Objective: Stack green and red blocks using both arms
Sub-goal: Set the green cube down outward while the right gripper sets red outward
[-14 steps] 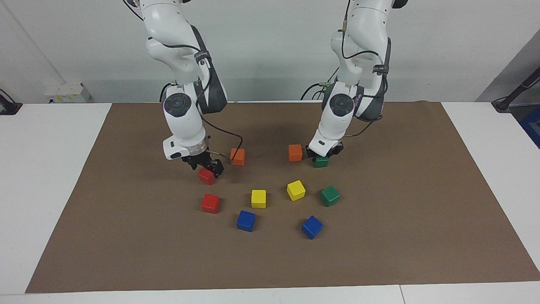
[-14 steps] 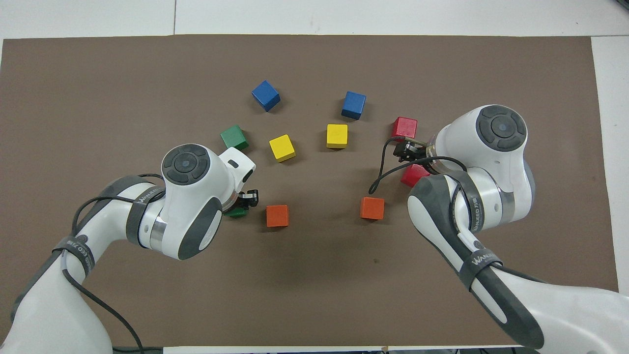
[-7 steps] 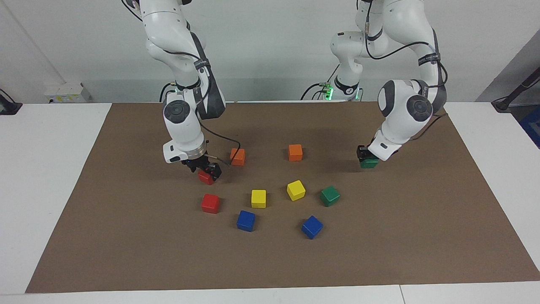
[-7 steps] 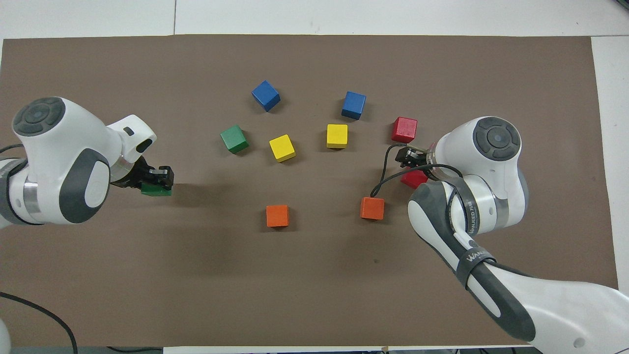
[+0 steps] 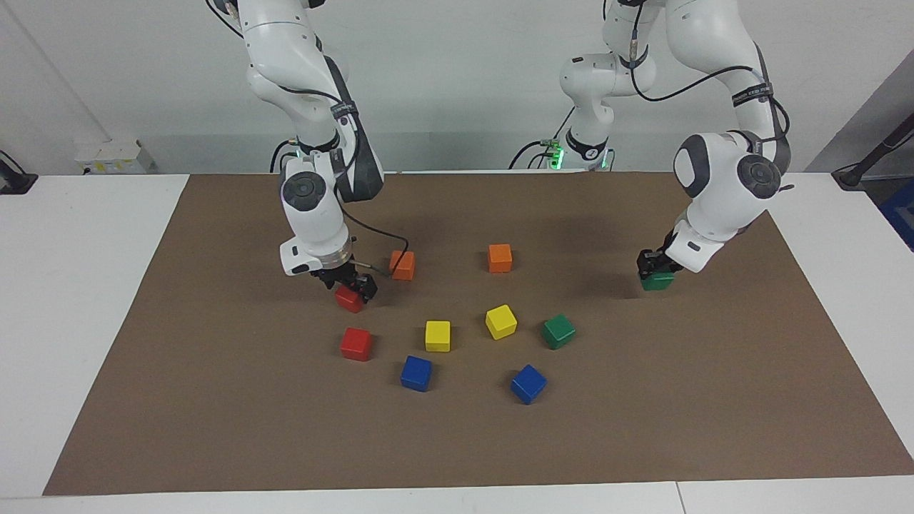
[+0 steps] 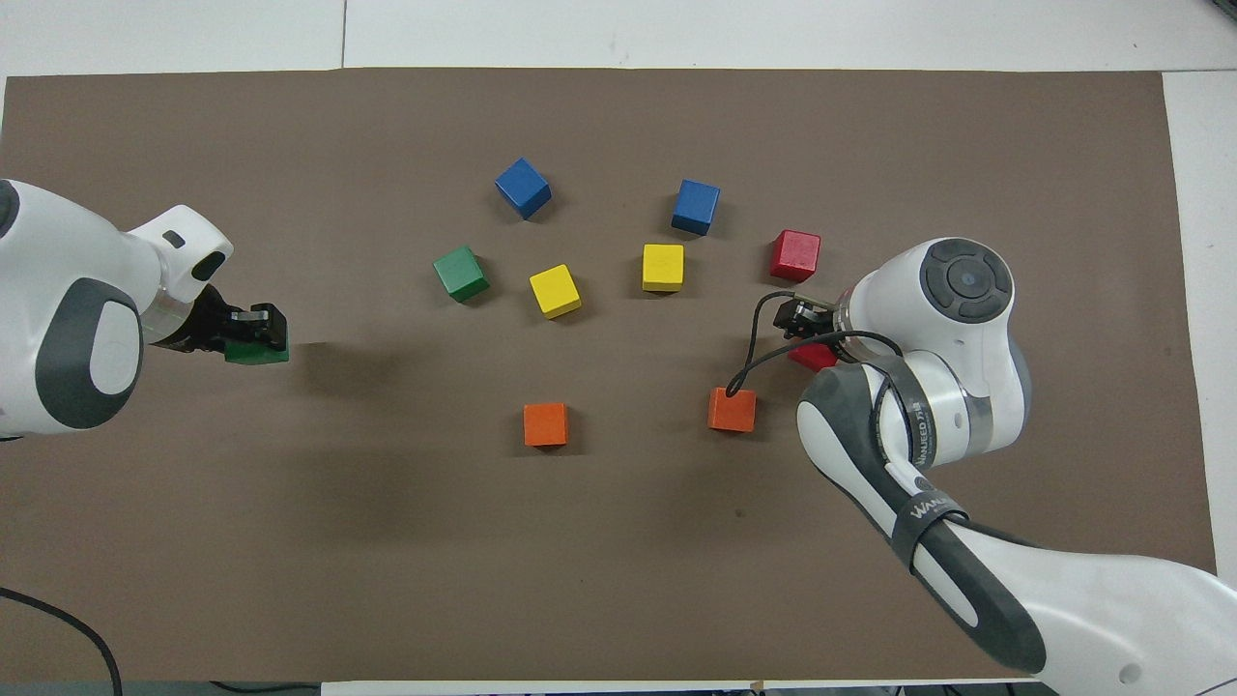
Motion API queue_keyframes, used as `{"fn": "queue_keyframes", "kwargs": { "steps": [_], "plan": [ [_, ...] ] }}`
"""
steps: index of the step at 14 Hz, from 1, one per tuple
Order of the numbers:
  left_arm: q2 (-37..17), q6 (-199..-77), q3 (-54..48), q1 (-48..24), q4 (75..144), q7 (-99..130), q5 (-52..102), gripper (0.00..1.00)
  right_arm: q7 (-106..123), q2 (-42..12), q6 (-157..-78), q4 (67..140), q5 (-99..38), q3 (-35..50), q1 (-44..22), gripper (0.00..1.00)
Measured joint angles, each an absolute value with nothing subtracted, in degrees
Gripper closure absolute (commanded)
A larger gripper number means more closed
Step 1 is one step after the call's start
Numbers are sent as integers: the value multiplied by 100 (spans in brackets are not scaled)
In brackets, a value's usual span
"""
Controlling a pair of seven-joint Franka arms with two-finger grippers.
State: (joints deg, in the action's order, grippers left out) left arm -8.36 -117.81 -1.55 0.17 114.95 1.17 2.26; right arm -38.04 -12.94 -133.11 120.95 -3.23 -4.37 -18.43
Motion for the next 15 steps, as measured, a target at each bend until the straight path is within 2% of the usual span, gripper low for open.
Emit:
{"fn": "queue_keyframes", "kwargs": {
  "steps": [1, 2, 7, 10, 12, 15],
  "plan": [
    [-853, -11836, -154, 88, 11495, 37, 226, 100, -3790, -1294, -13312, 12096, -323, -436, -1843, 77],
    [-875, -11887, -151, 157, 11495, -37, 226, 100, -3760, -1294, -13312, 12098, -323, -435, -1845, 100],
    [-1095, -12072, -151, 288, 11495, -195, -38, 100, -3735, -1290, -13175, 12024, -323, -431, -1858, 100],
    [-1168, -12114, -151, 295, 11494, -280, -108, 100, -3383, -1224, -12348, 11436, -306, -479, -1803, 100],
    [-1202, -12182, -152, 349, 11495, -381, -110, 100, -2504, -1121, -12020, 11111, -303, -514, -1447, 100],
    [-1267, -12305, -154, 409, 11497, -421, -110, 100, -962, -1041, -11967, 11045, -303, -546, -590, 100]
  ]
}}
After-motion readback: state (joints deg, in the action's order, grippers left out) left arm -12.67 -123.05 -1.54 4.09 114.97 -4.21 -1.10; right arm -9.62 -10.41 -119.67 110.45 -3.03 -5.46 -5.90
